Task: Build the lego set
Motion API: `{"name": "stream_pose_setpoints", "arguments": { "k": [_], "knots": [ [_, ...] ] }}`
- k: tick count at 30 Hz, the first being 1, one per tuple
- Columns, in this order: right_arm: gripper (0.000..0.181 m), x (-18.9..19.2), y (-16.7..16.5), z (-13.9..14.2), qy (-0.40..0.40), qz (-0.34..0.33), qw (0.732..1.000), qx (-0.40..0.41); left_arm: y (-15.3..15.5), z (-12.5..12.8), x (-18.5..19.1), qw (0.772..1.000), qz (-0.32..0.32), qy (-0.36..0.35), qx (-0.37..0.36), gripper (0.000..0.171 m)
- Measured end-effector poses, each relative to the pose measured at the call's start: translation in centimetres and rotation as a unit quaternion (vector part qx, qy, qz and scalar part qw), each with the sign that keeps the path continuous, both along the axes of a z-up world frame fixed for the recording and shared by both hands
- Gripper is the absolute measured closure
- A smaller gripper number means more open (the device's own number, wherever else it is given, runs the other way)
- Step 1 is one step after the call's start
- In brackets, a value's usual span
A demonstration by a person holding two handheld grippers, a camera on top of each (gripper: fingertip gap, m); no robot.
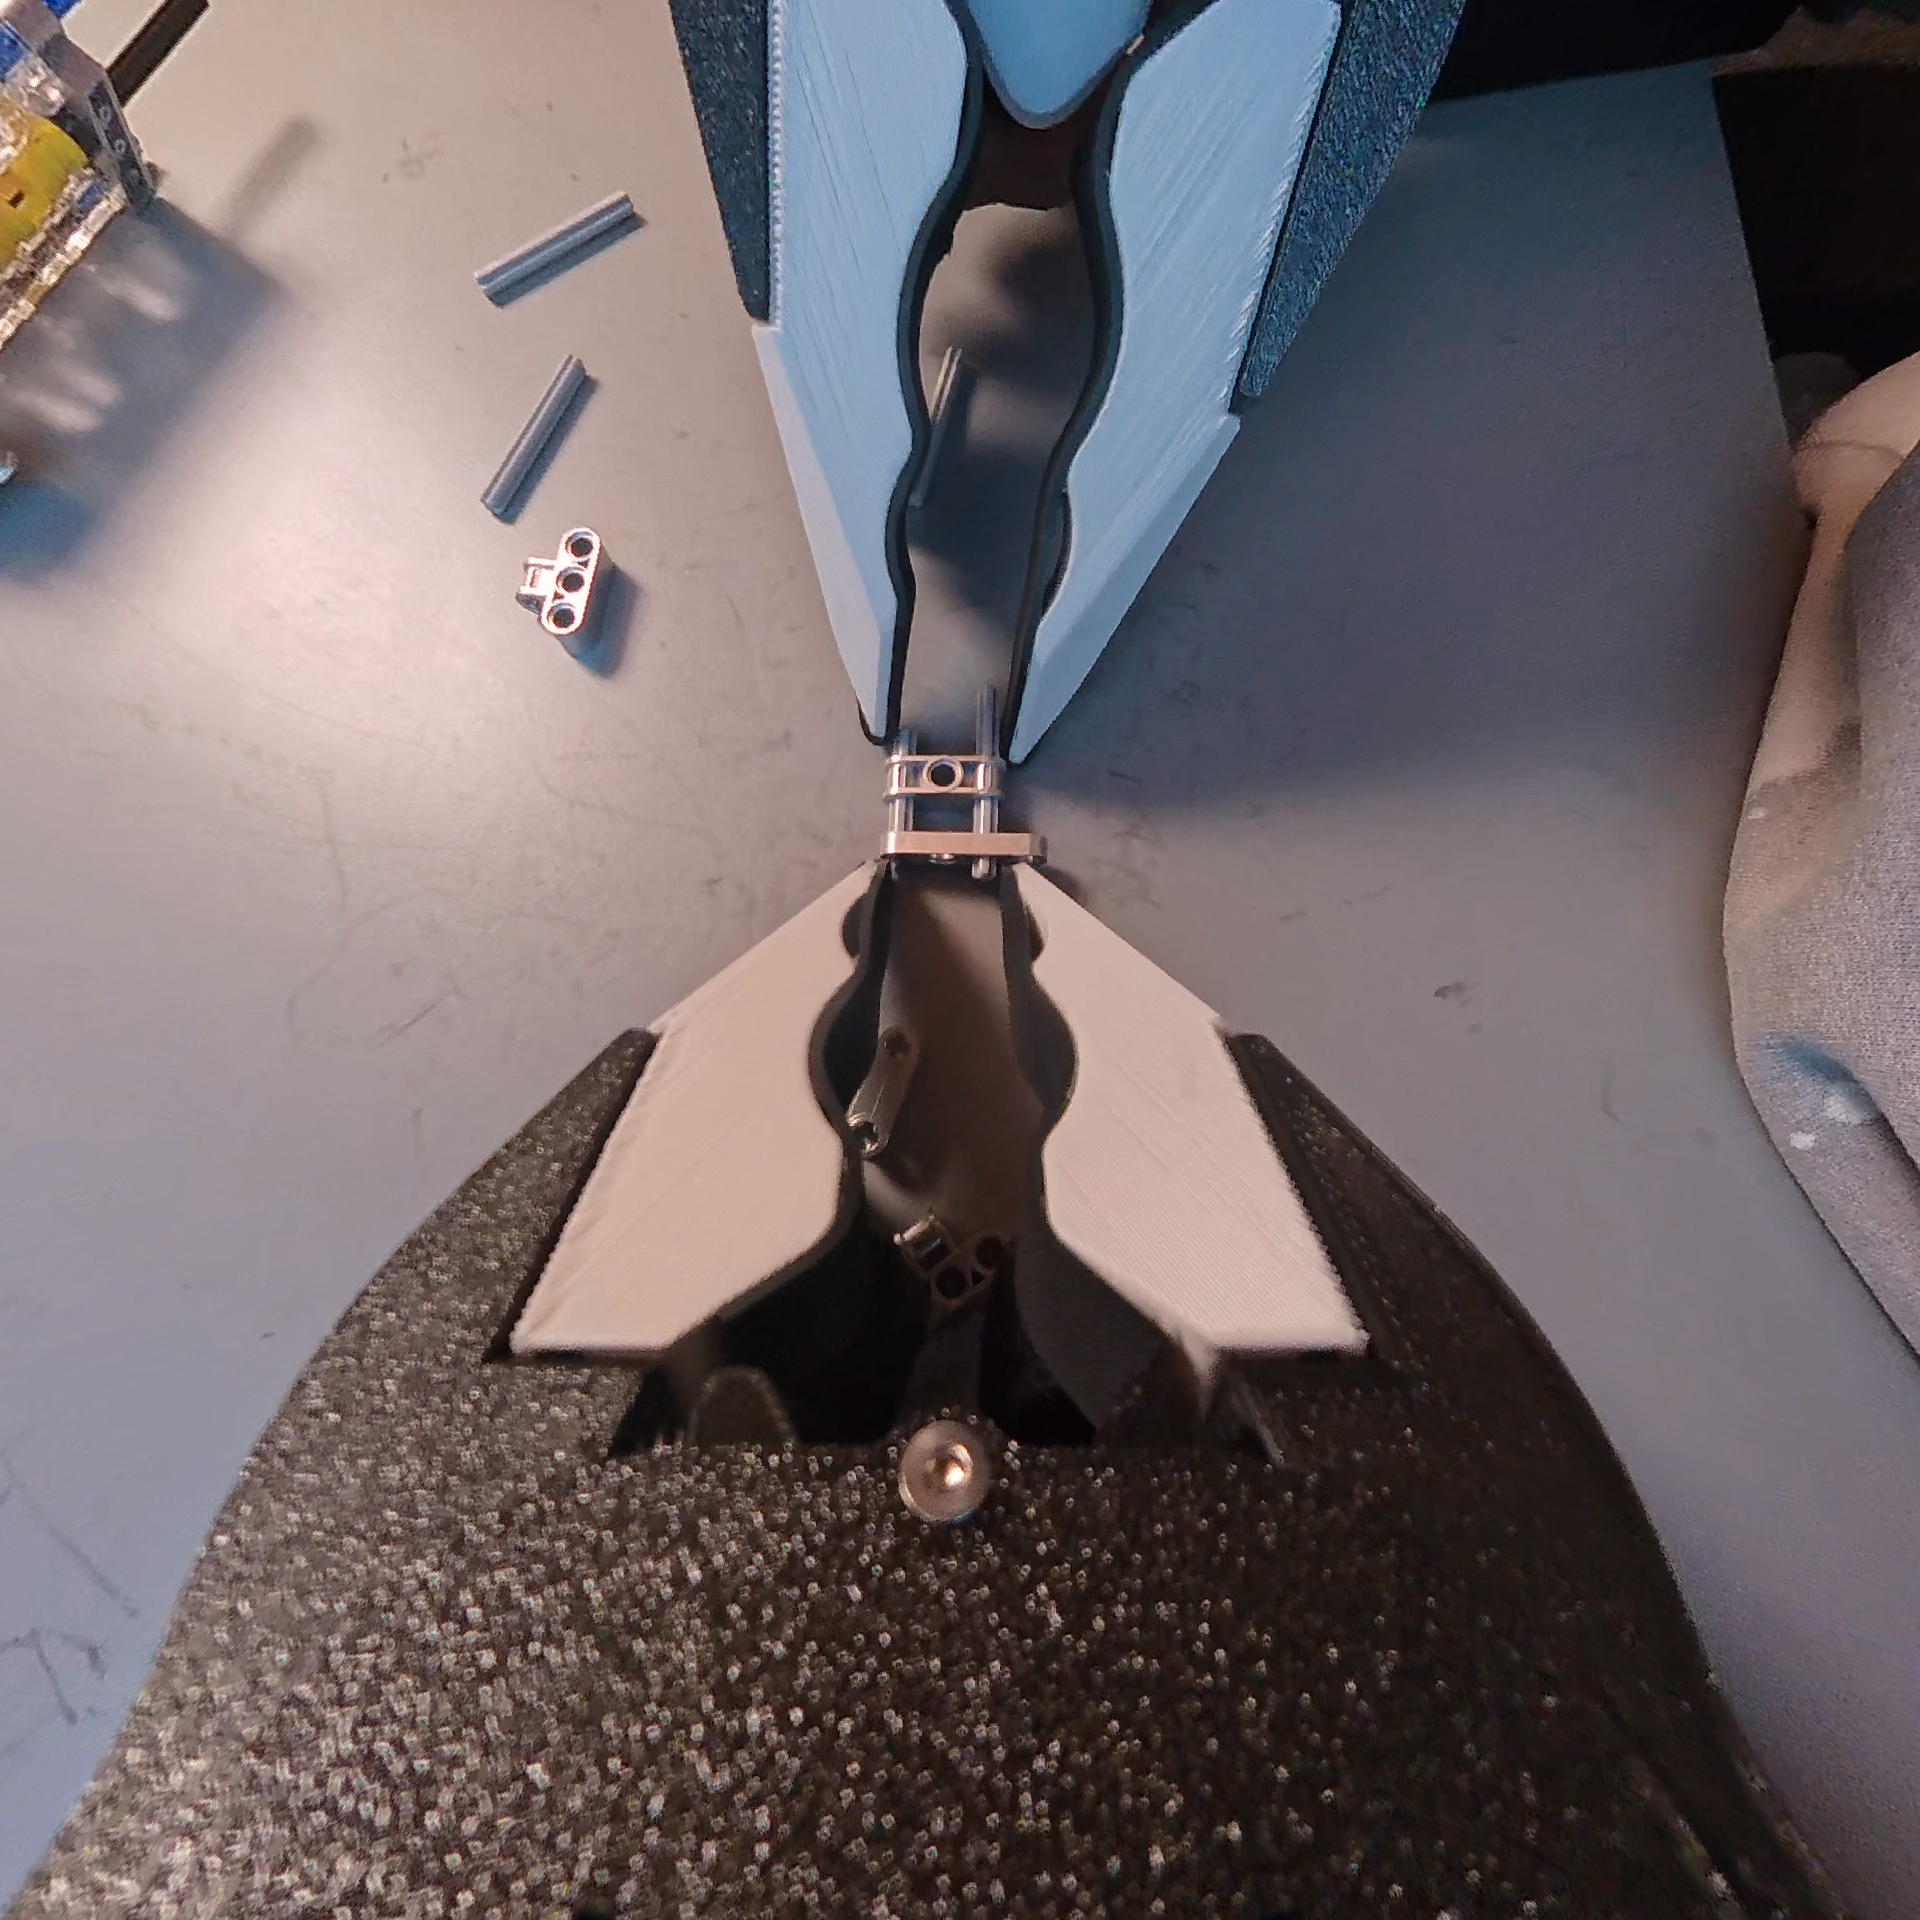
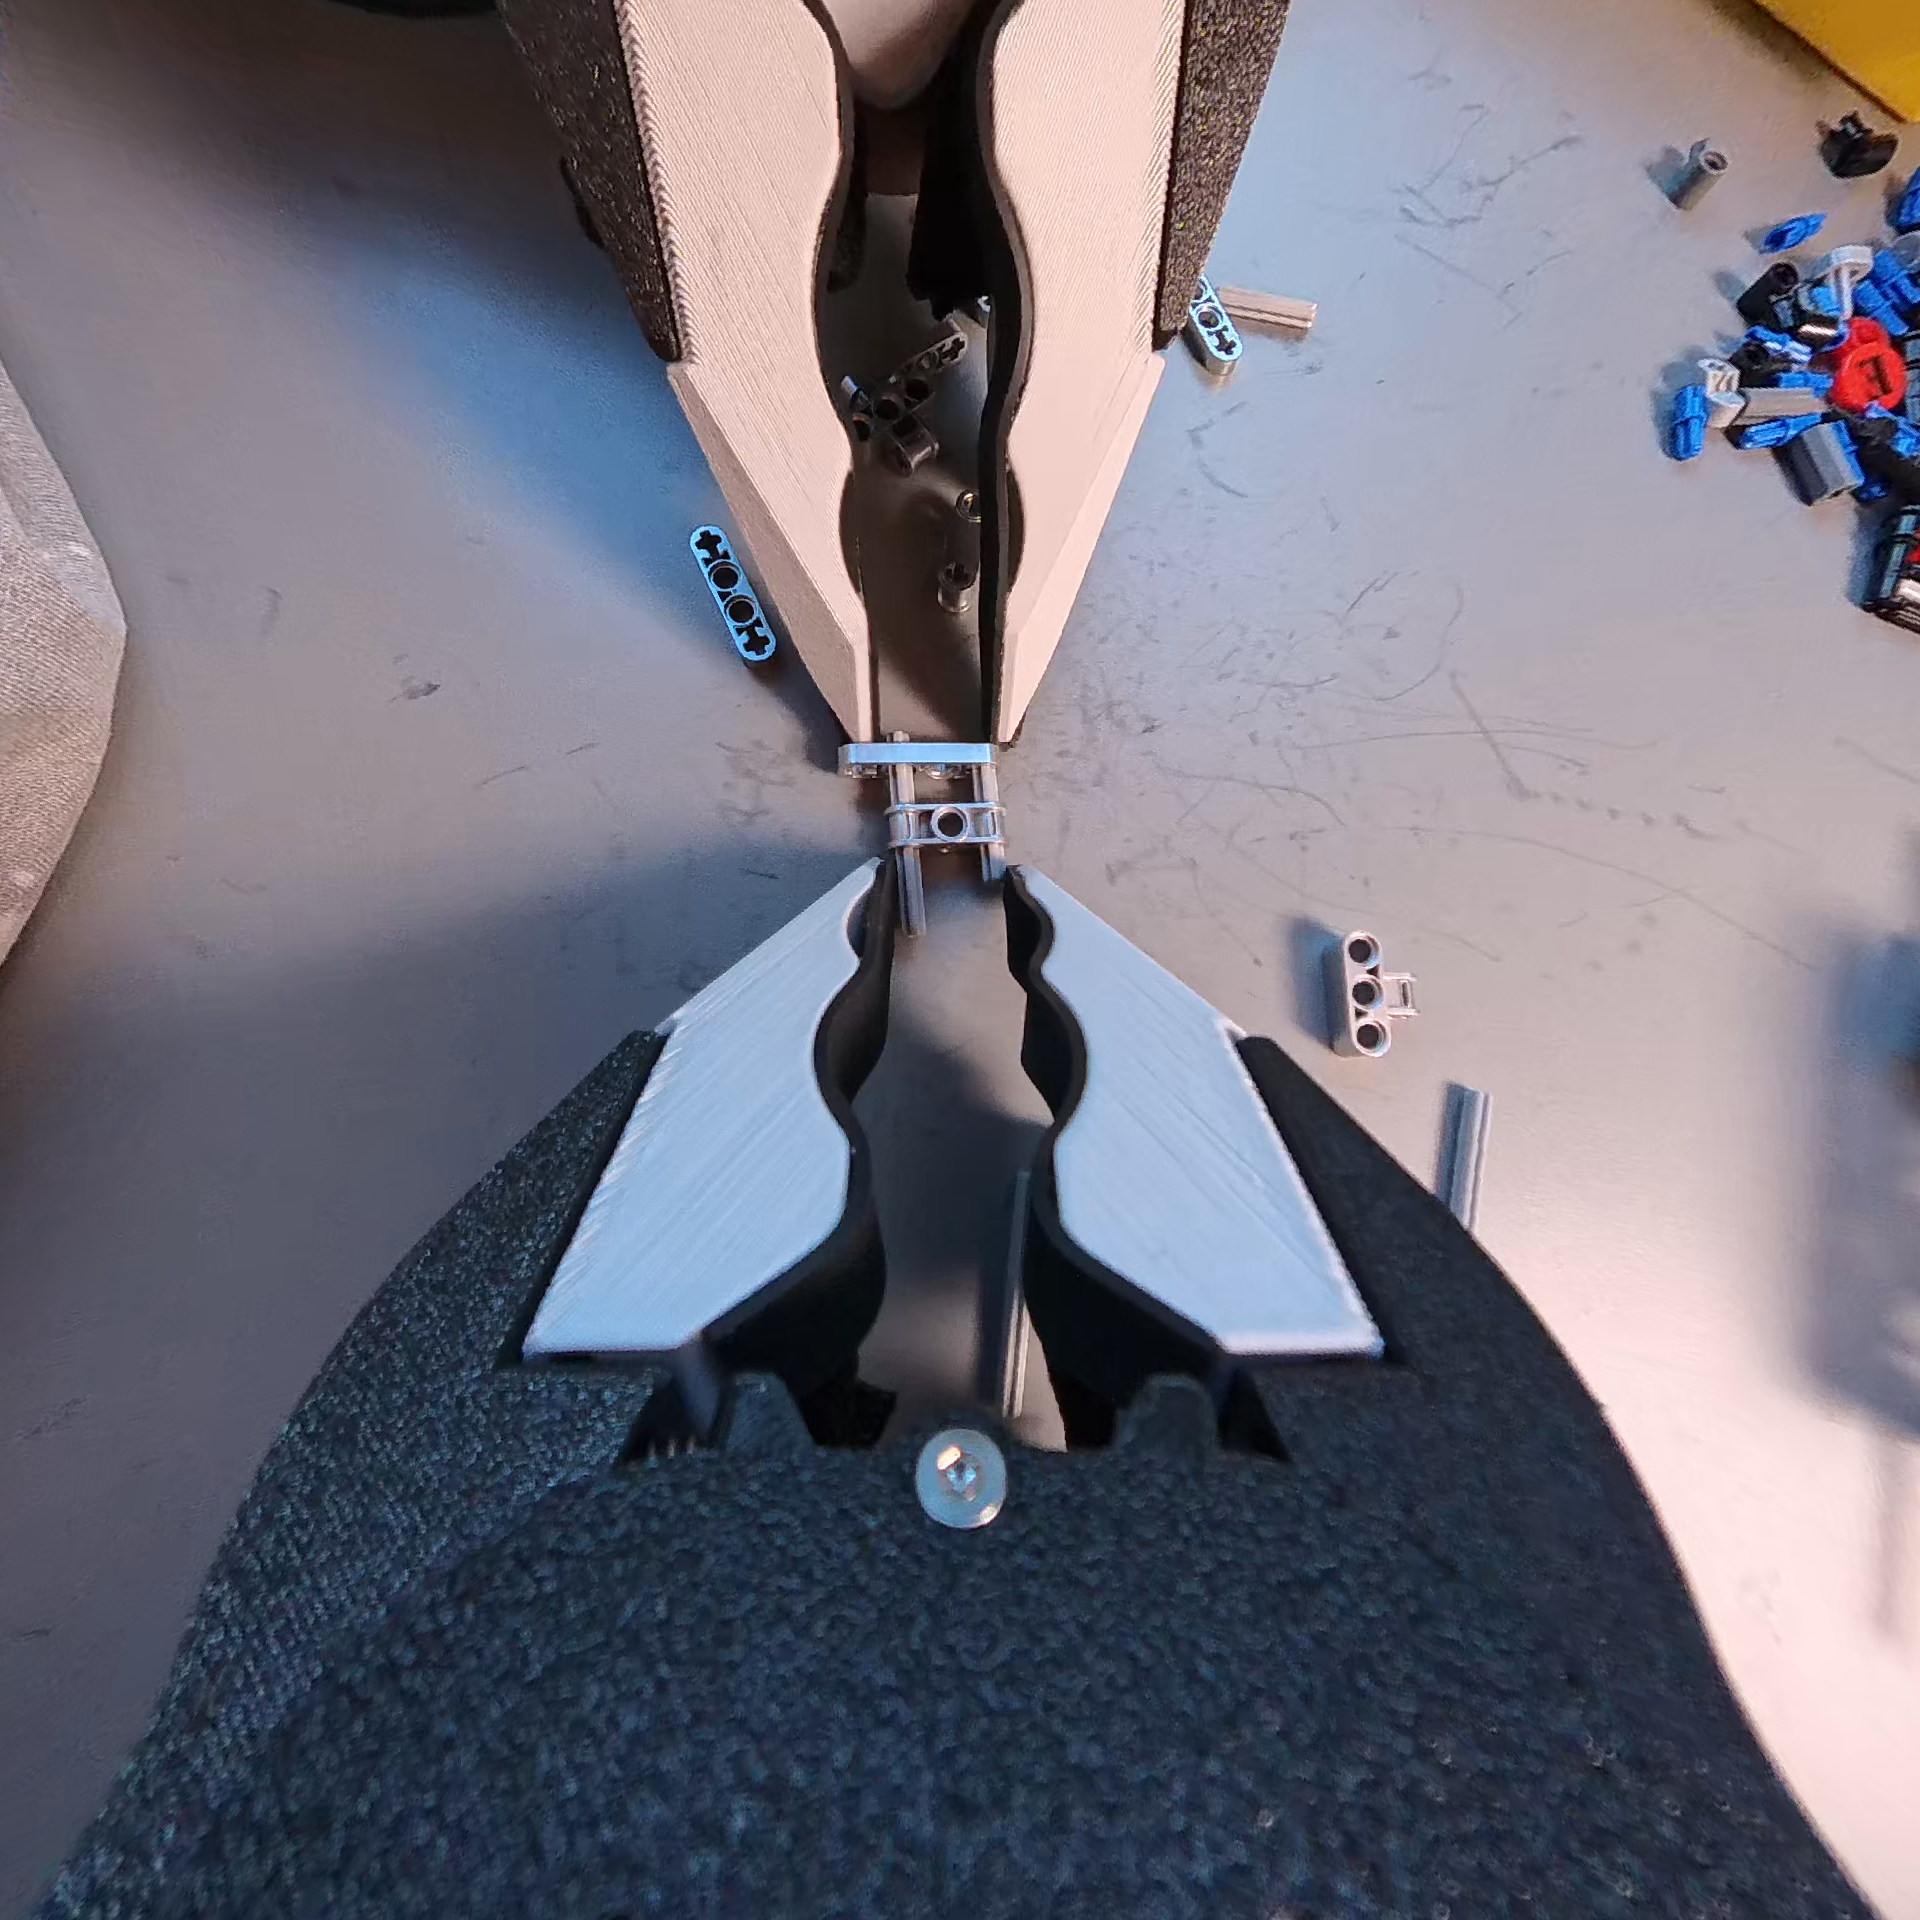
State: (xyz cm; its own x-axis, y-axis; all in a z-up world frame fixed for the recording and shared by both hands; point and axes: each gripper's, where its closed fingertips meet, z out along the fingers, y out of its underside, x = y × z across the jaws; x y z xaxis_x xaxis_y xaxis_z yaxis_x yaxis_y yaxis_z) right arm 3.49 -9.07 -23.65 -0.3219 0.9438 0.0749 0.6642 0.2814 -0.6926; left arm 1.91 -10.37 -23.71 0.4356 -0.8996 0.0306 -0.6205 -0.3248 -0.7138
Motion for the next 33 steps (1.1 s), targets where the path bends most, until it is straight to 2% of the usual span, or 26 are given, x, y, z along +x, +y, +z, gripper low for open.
{"name": "stream_pose_setpoints", "arguments": {
  "k": [4,5,6,7,13,26,33],
  "knots": [
    [0.163,-0.07,-0.09,0.00,0.001,0.001,1.000,0.004,0.10,0.01,0.06,1.000,0.006,0.000,0.003,0.155],
    [0.163,-0.10,-0.14,0.00,0.001,0.001,1.000,0.005,0.03,0.01,0.21,1.000,0.005,-0.001,0.002,0.162],
    [0.179,-0.16,-0.36,0.04,0.002,0.005,1.000,0.004,0.16,0.00,0.27,1.000,0.008,0.000,0.008,0.168],
    [0.178,-0.16,-0.35,0.02,0.002,0.007,1.000,0.014,0.28,-0.02,0.24,1.000,0.010,0.006,0.016,0.170],
    [0.178,-0.17,-0.13,-0.01,0.003,0.007,0.999,0.039,0.44,-0.01,0.10,1.000,0.011,0.008,0.016,0.169],
    [0.178,-0.21,-0.06,0.01,0.009,0.007,1.000,0.027,0.57,0.63,-0.34,1.000,-0.001,-0.020,0.019,0.159],
    [0.178,-0.36,-0.13,0.00,0.008,0.009,1.000,0.026,0.50,0.23,0.30,0.999,-0.031,-0.004,0.015,0.165]
  ]
}}
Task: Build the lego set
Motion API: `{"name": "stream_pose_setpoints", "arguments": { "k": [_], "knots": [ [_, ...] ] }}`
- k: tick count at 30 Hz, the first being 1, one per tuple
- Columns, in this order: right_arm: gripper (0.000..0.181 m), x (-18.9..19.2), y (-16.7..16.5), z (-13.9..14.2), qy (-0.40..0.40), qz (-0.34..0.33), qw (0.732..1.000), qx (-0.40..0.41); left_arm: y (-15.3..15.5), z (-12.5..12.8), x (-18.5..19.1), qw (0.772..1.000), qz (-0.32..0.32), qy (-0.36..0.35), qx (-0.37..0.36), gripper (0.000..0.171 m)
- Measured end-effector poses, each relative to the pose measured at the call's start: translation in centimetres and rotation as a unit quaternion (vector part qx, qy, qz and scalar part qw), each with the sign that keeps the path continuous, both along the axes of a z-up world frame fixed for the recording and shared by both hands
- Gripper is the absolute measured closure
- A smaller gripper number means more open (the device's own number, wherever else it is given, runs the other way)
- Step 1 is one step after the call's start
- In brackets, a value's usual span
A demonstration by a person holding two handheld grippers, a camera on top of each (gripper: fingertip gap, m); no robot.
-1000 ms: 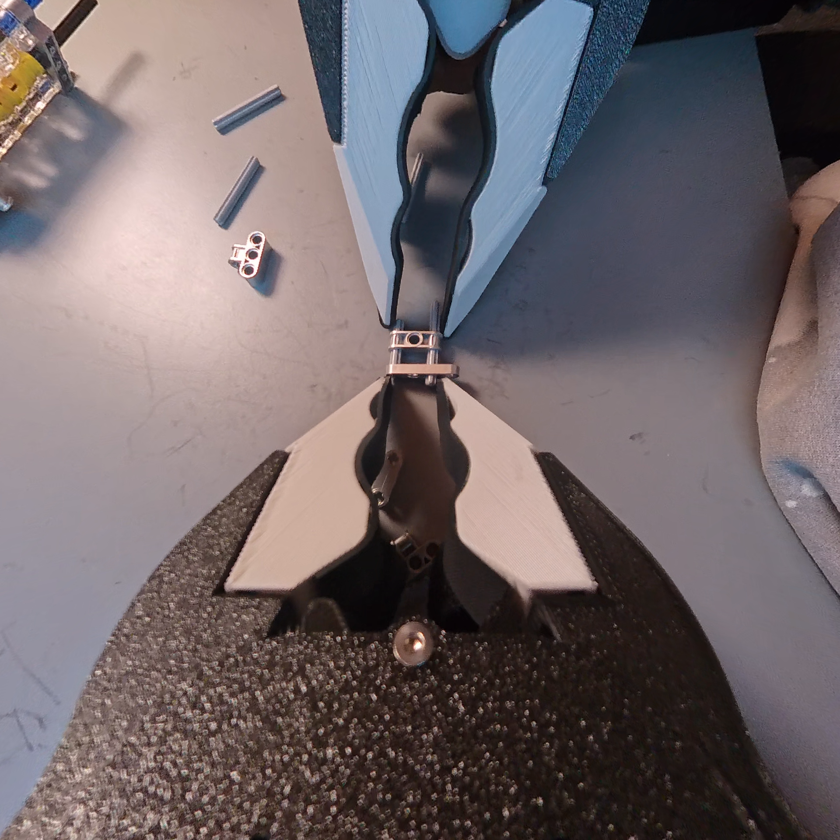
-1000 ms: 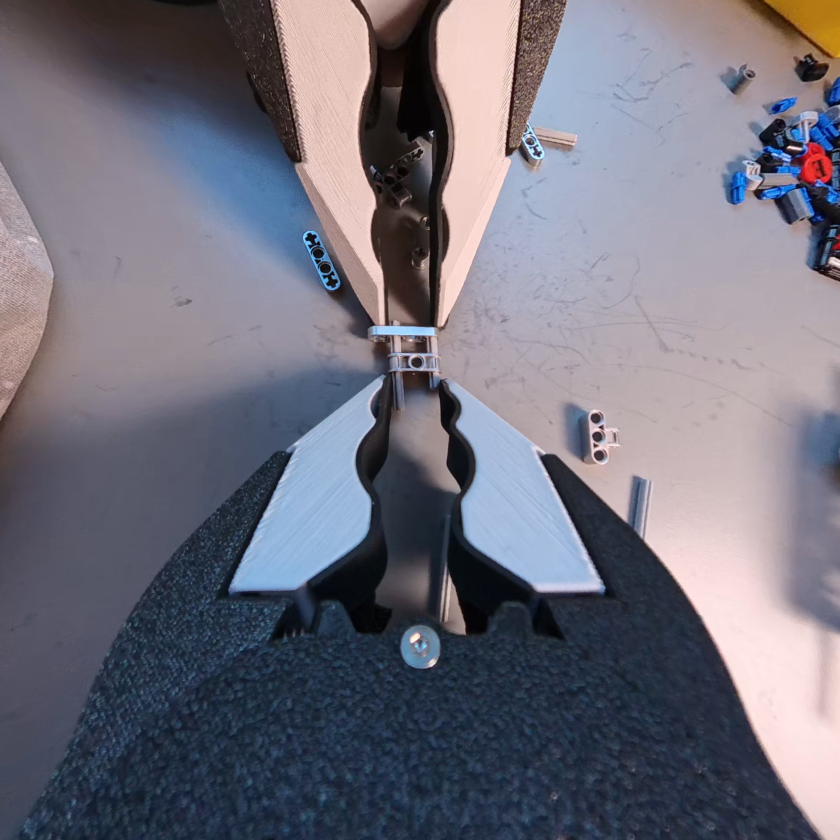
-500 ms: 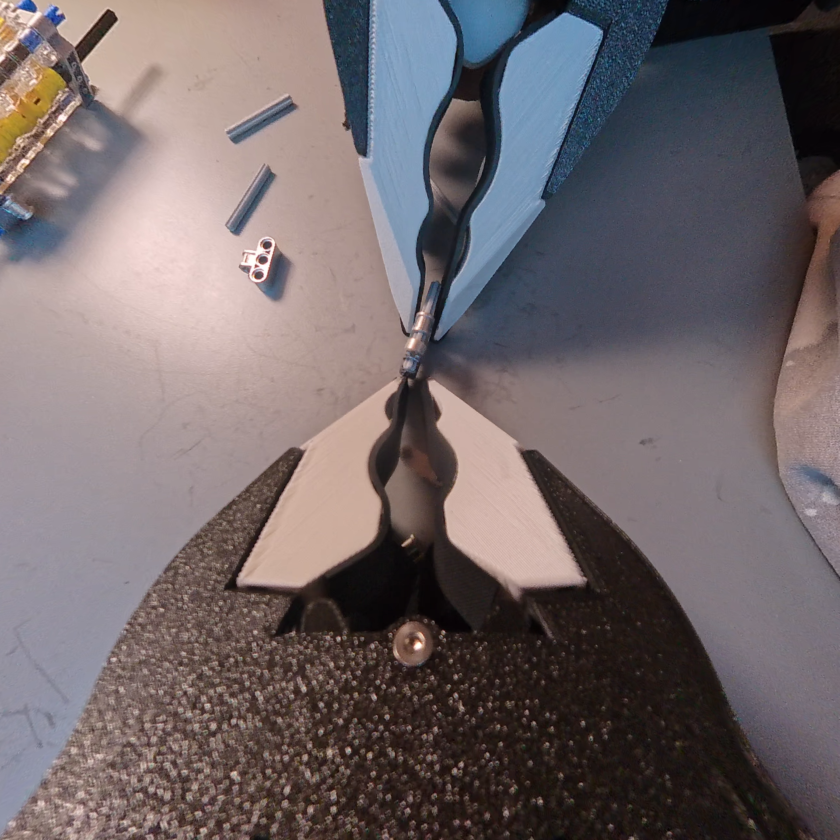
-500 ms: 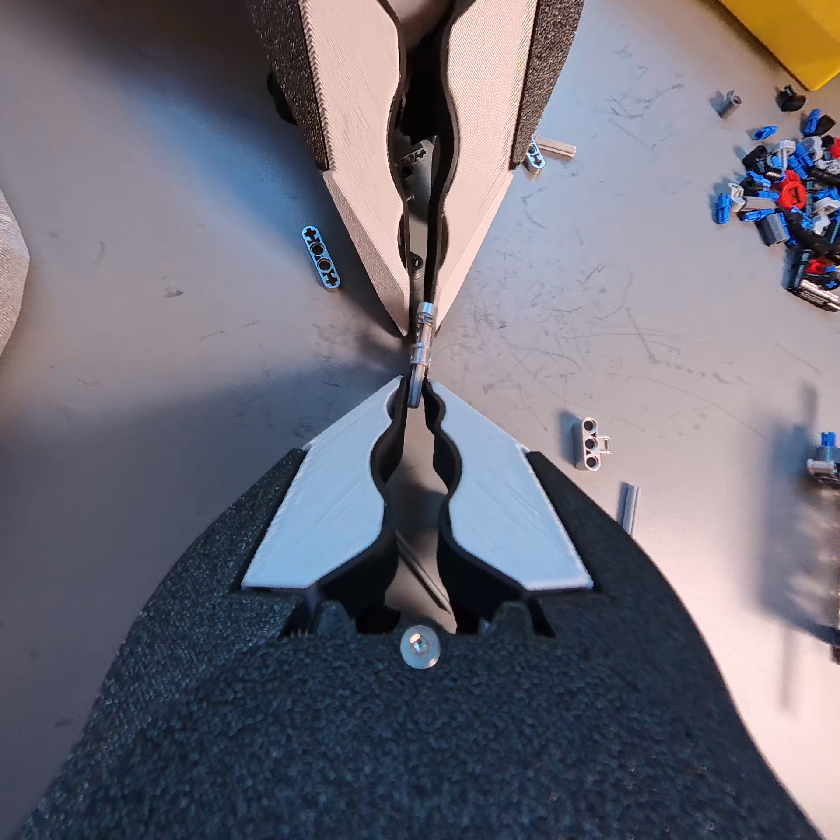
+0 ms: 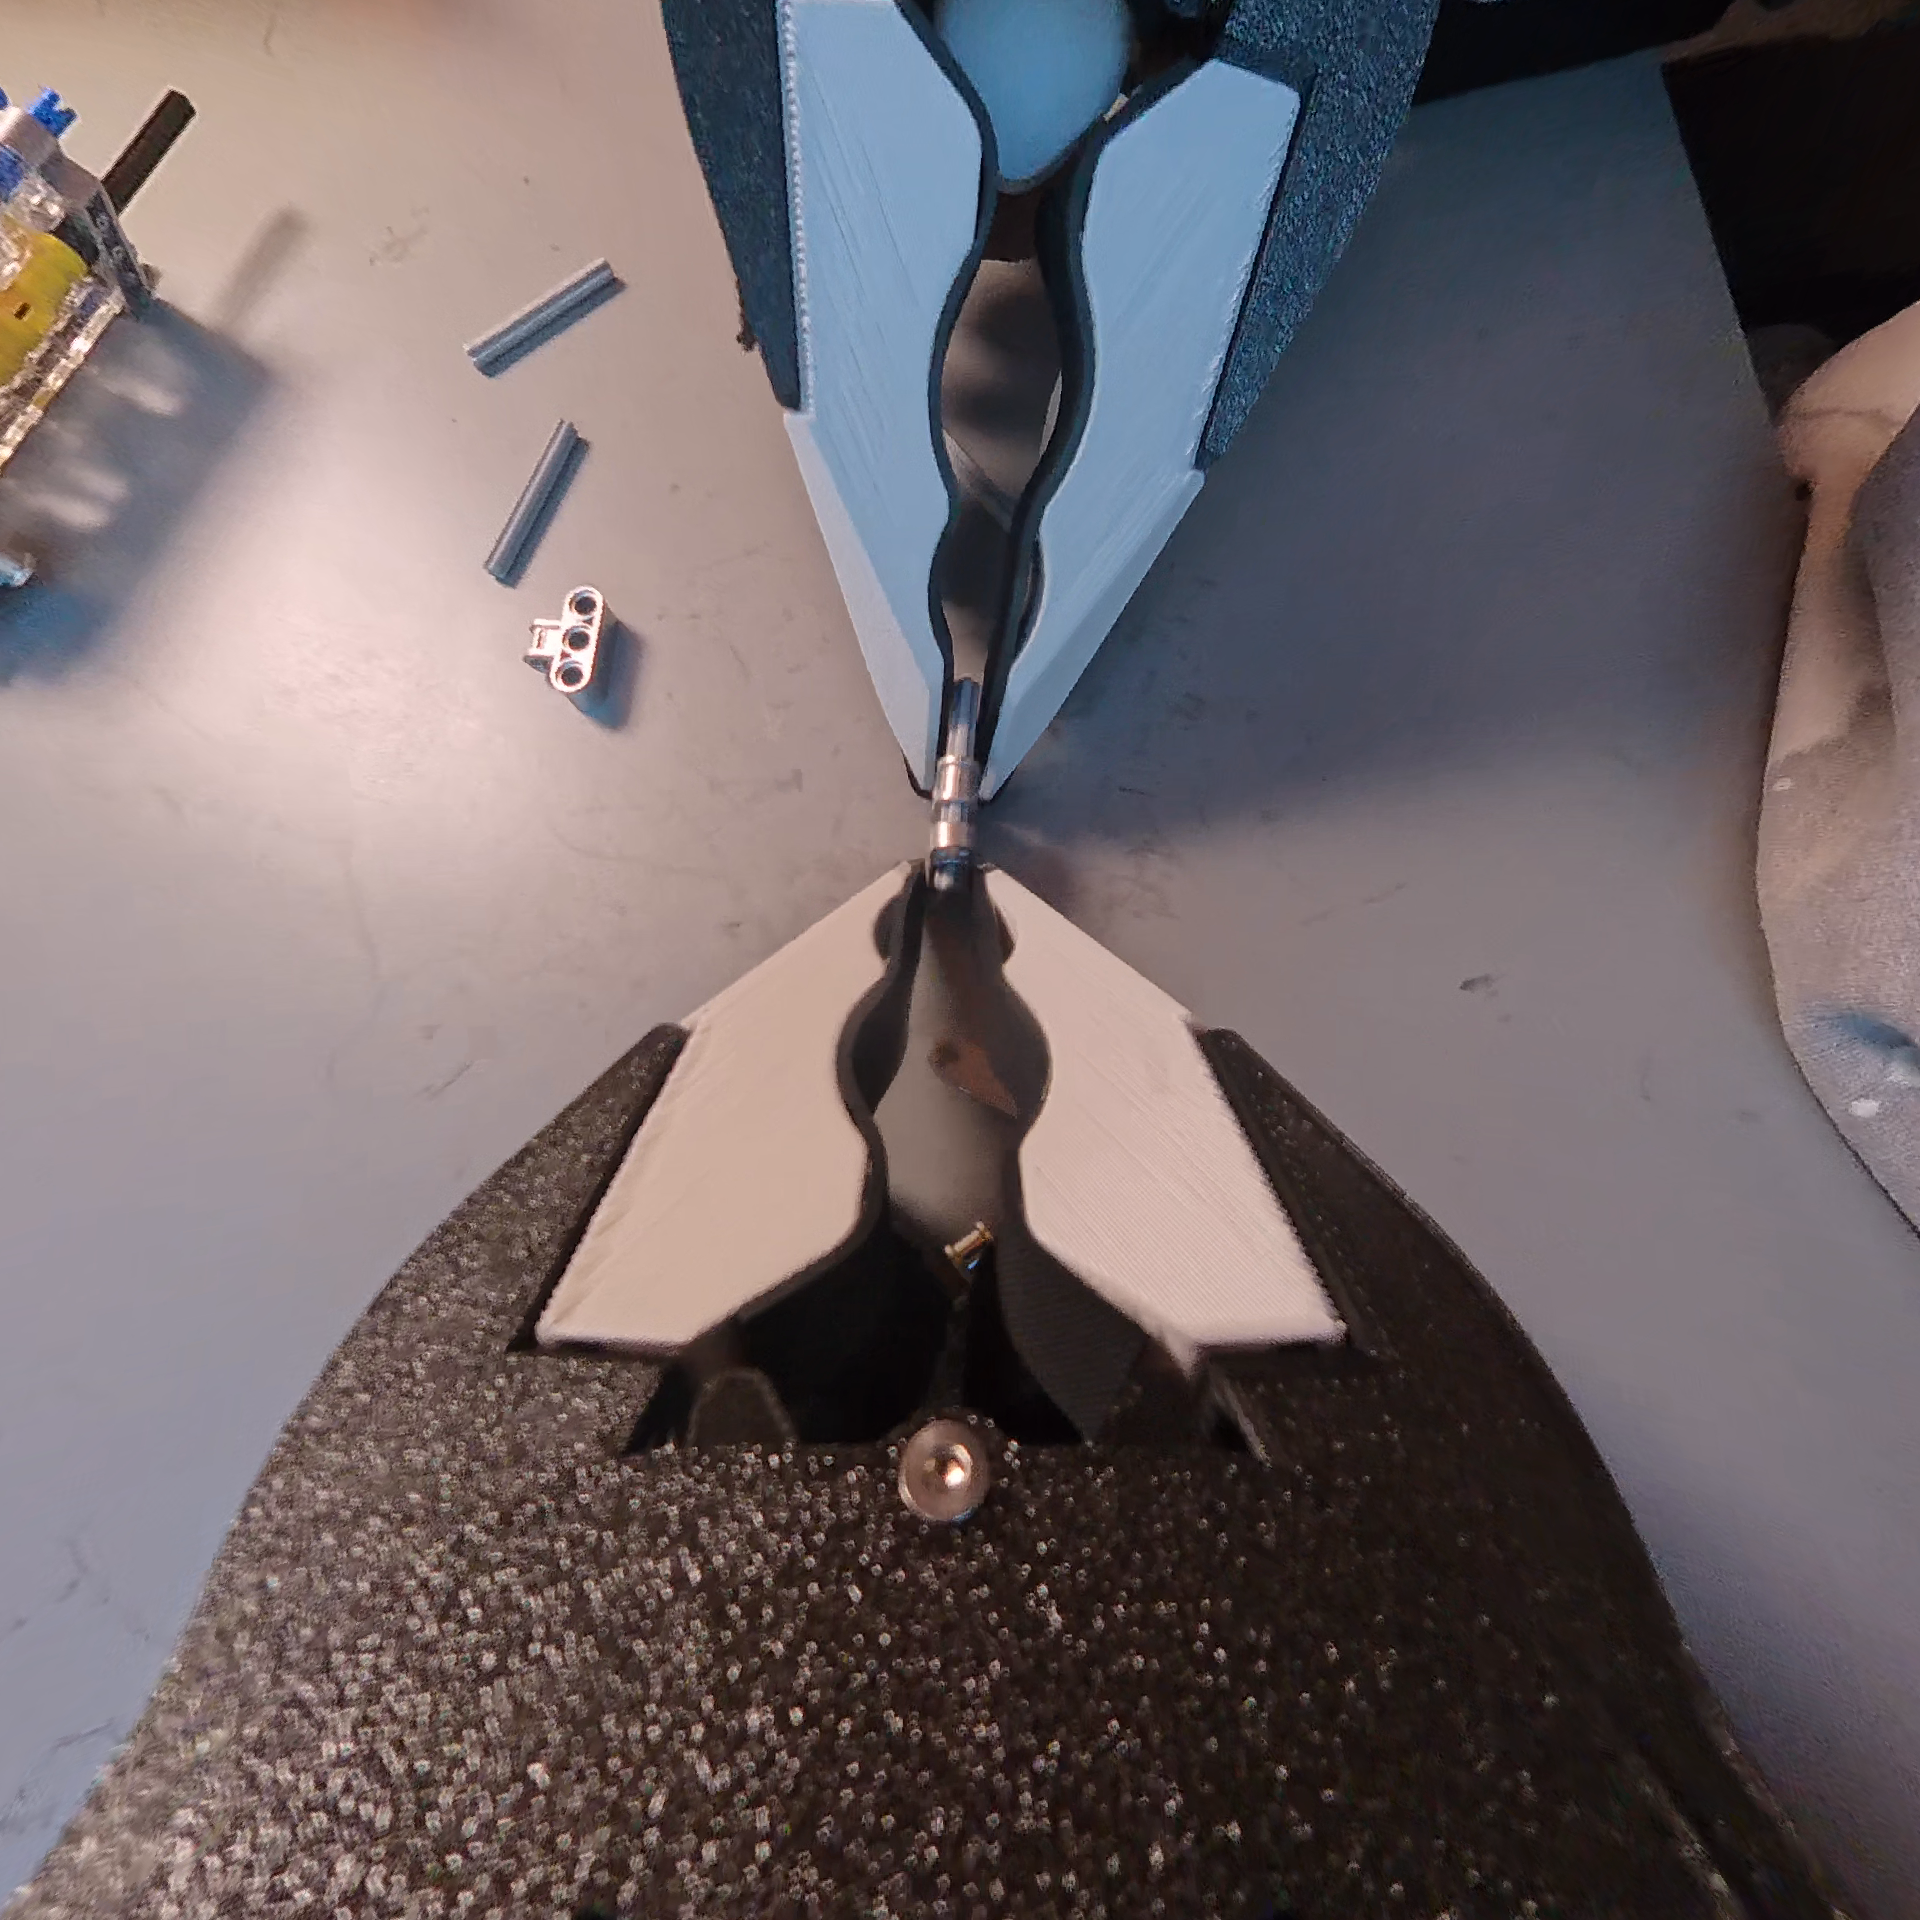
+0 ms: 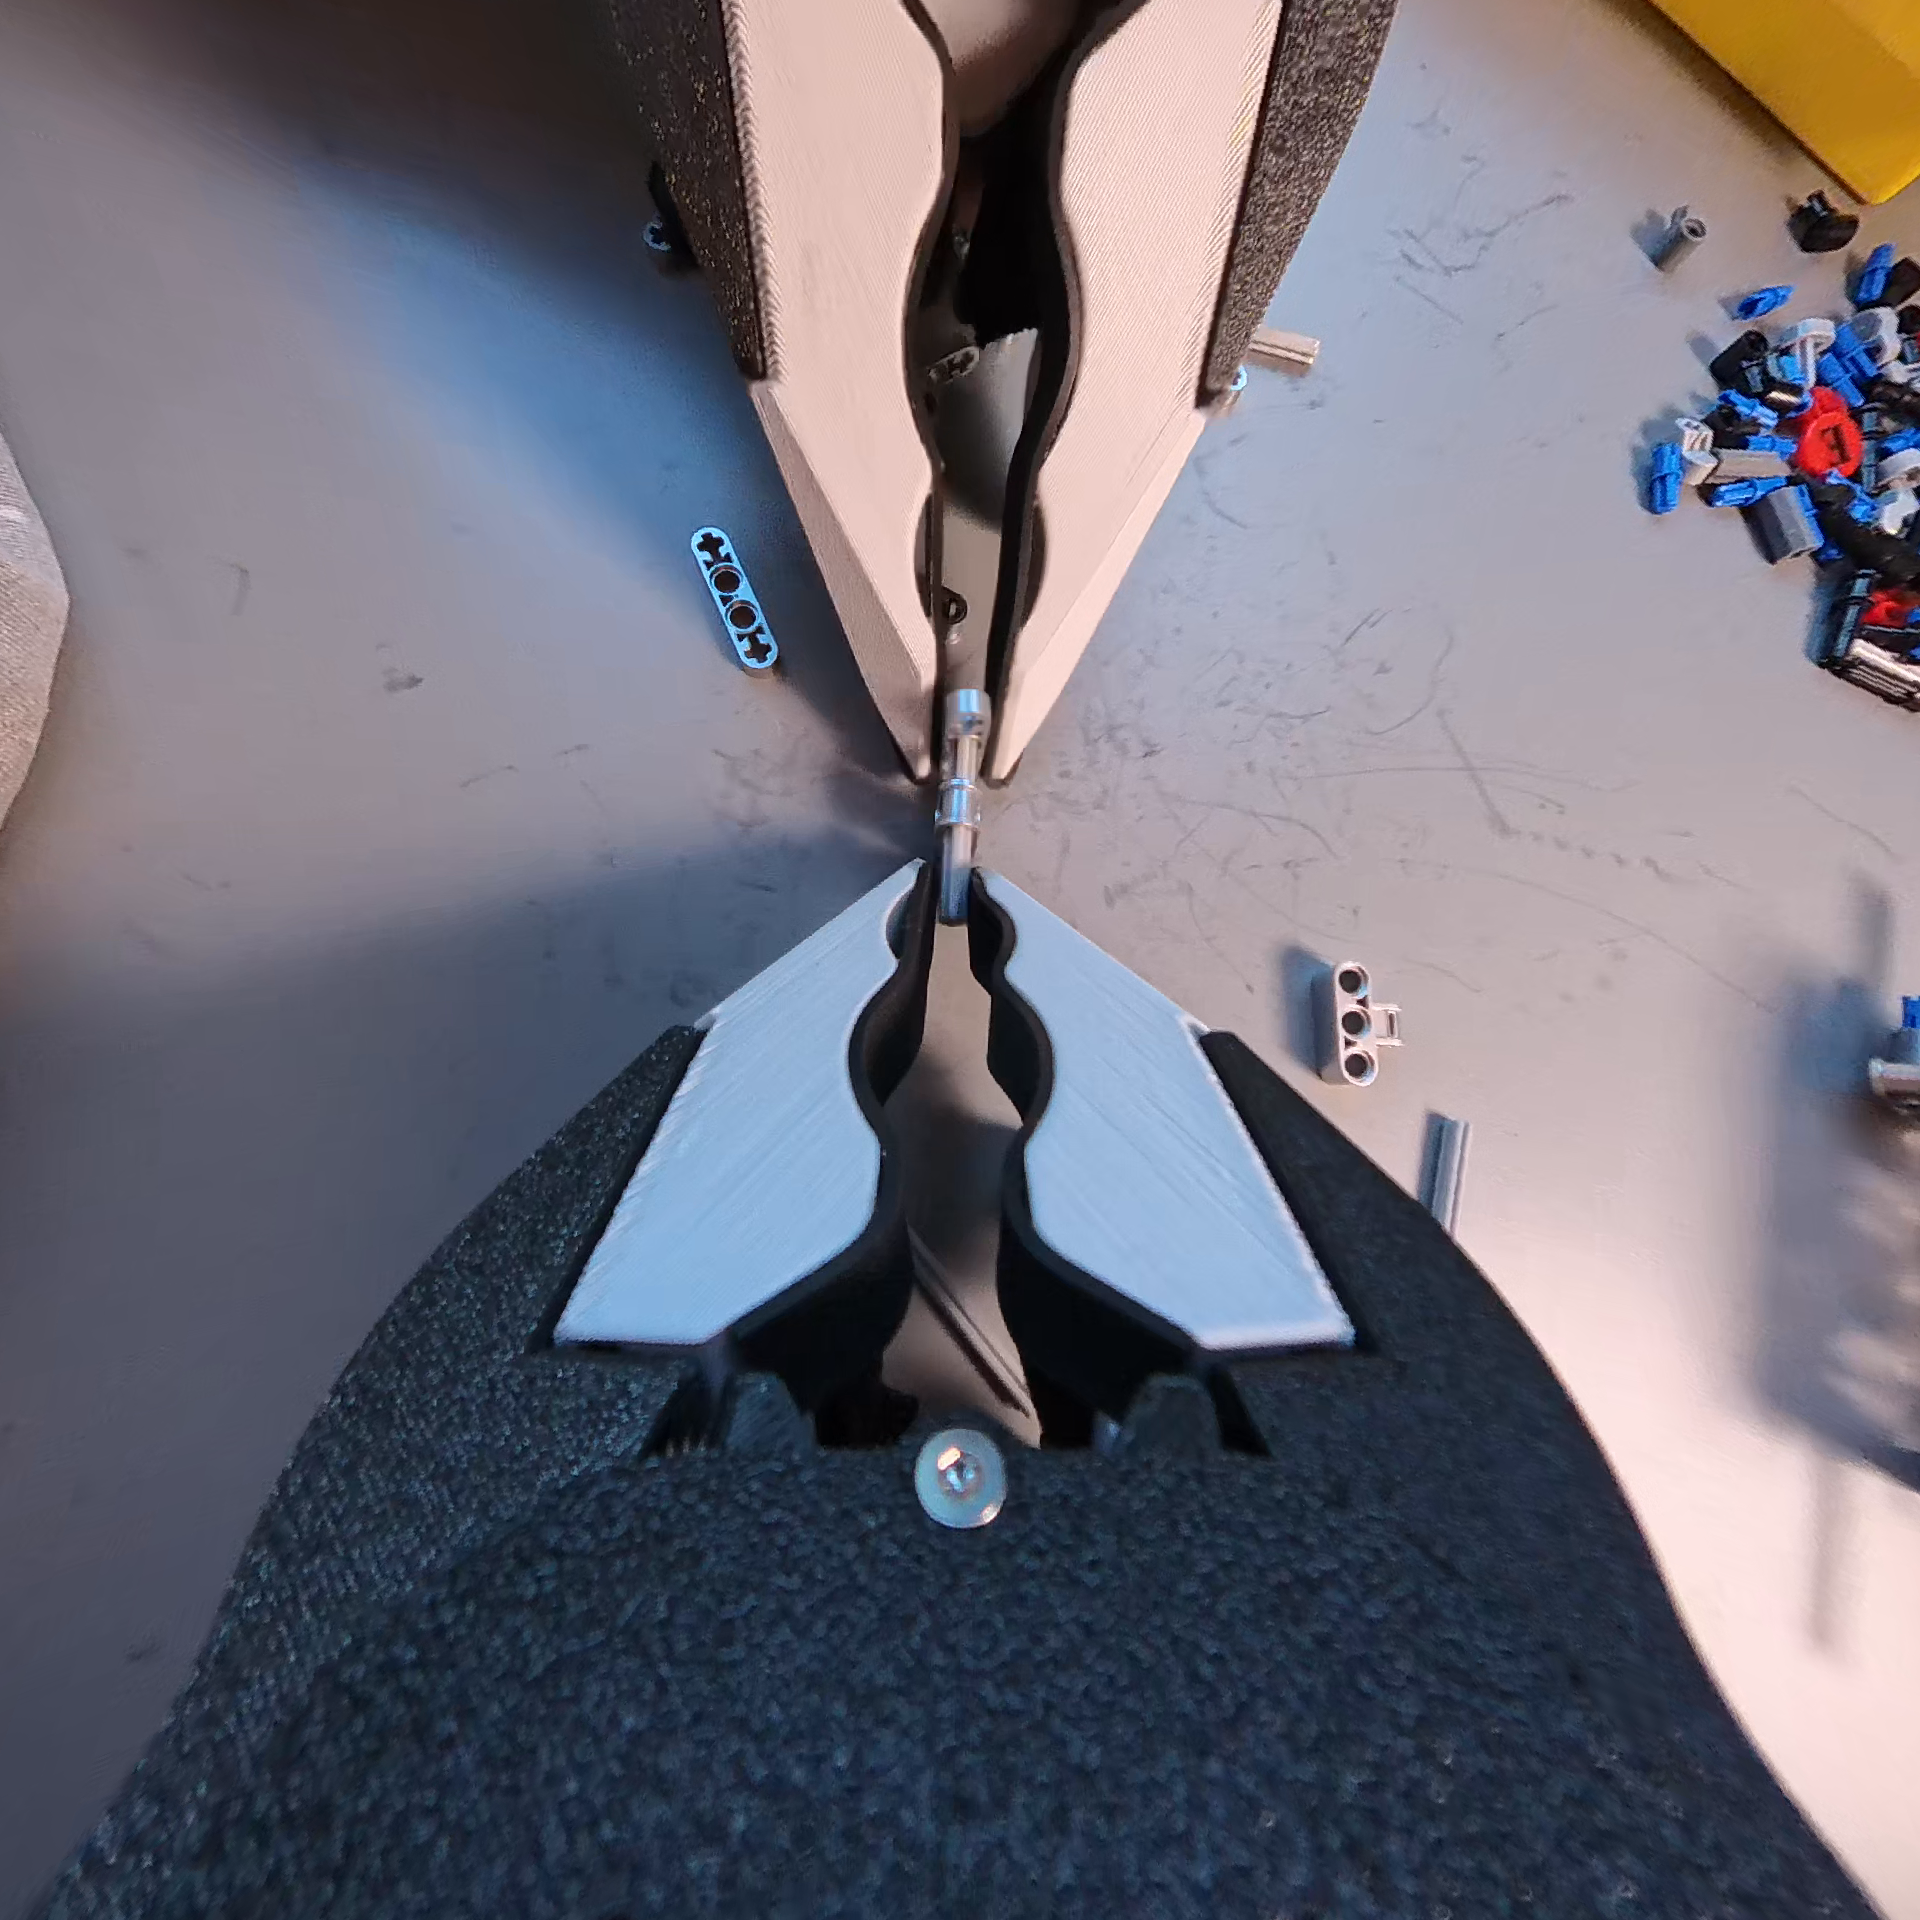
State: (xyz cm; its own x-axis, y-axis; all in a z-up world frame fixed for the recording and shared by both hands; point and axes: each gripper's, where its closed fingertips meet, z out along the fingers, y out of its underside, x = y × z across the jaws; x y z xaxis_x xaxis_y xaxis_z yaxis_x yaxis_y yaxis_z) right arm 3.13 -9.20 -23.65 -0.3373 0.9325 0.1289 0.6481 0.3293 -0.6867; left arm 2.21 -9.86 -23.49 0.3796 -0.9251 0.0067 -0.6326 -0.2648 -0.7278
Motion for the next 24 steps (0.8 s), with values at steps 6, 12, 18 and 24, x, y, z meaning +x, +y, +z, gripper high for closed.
{"name": "stream_pose_setpoints", "arguments": {
  "k": [6,12,18,24],
  "knots": [
    [0.179,-0.17,-0.23,-0.01,-0.001,0.003,1.000,-0.004,-0.18,-0.08,0.25,1.000,-0.010,0.003,-0.004,0.165],
    [0.178,-0.16,-0.22,-0.03,-0.001,0.003,1.000,-0.005,-0.25,-0.02,-0.39,1.000,-0.006,-0.004,-0.006,0.155],
    [0.178,-0.16,-0.20,-0.03,0.000,0.004,1.000,-0.006,-0.48,-0.09,-0.66,1.000,-0.007,0.000,-0.010,0.156],
    [0.179,-0.17,-0.20,-0.03,0.000,0.004,1.000,-0.005,-0.50,-0.26,-0.34,1.000,-0.012,0.004,-0.010,0.166]
  ]
}}
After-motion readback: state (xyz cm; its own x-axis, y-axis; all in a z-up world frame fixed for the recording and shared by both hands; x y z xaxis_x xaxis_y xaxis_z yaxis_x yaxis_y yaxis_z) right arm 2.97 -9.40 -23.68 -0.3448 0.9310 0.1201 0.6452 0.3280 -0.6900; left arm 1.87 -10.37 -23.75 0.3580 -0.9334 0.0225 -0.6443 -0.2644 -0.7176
